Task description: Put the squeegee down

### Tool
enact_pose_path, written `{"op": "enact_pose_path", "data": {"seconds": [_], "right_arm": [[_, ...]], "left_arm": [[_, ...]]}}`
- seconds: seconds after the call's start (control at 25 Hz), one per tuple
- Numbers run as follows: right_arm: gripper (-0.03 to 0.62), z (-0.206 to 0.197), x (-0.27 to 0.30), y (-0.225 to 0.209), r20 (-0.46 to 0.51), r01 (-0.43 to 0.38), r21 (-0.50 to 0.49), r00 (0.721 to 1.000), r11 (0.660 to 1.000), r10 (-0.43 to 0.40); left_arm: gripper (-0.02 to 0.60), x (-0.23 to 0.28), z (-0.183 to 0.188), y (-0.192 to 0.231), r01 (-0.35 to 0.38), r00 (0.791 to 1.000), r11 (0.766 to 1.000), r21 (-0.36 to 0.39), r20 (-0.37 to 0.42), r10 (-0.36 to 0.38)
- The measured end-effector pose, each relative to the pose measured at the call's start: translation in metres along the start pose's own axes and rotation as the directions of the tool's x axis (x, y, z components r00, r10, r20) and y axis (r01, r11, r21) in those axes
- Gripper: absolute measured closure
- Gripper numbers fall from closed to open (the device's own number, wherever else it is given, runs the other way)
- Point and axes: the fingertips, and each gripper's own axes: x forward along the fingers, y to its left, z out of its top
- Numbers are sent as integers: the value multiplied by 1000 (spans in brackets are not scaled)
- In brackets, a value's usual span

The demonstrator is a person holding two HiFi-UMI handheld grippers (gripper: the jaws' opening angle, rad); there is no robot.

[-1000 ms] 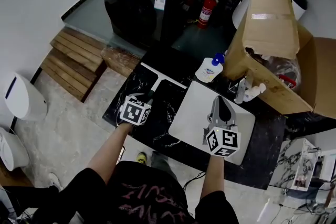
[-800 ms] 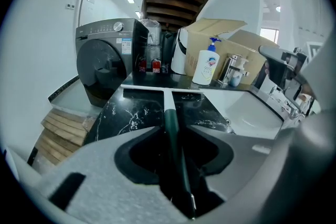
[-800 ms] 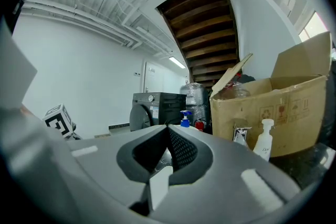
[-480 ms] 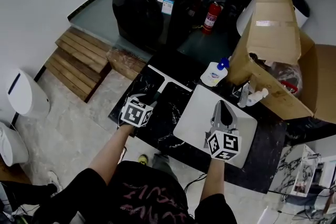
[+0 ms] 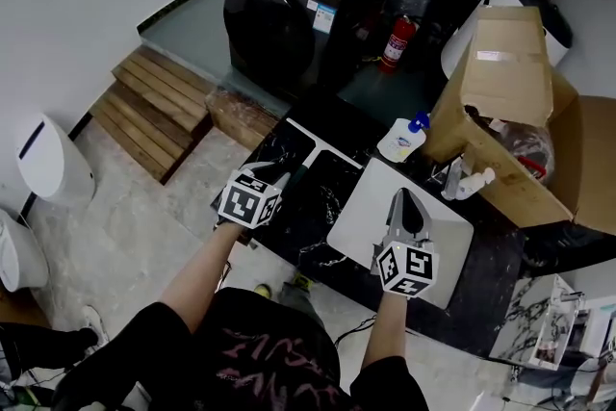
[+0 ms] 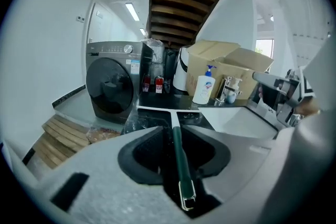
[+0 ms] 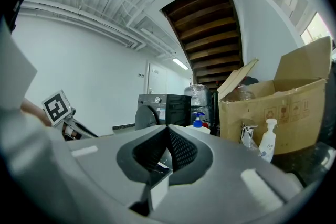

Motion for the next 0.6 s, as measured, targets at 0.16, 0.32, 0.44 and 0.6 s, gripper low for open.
{"op": "enact_pose_path", "data": {"seconds": [0.16,0.32,0.44,0.6], "right_arm": [[586,1,-6,10,6,-2,-3,1000,1000,2],[586,3,-12,21,15,-5,-4,1000,1000,5],[586,4,-16,29,18,-8,-4,1000,1000,8],[586,4,-24,36,22,-10,-1,1000,1000,10]], "left_arm": [[489,-21,12,4,-20,998,1000,23,54,18],[522,-41,19,6,-39,995,998,52,98,34],[558,-56,27,8,-54,989,997,50,143,46],[580,-78,43,11,-74,975,996,53,212,61]]}}
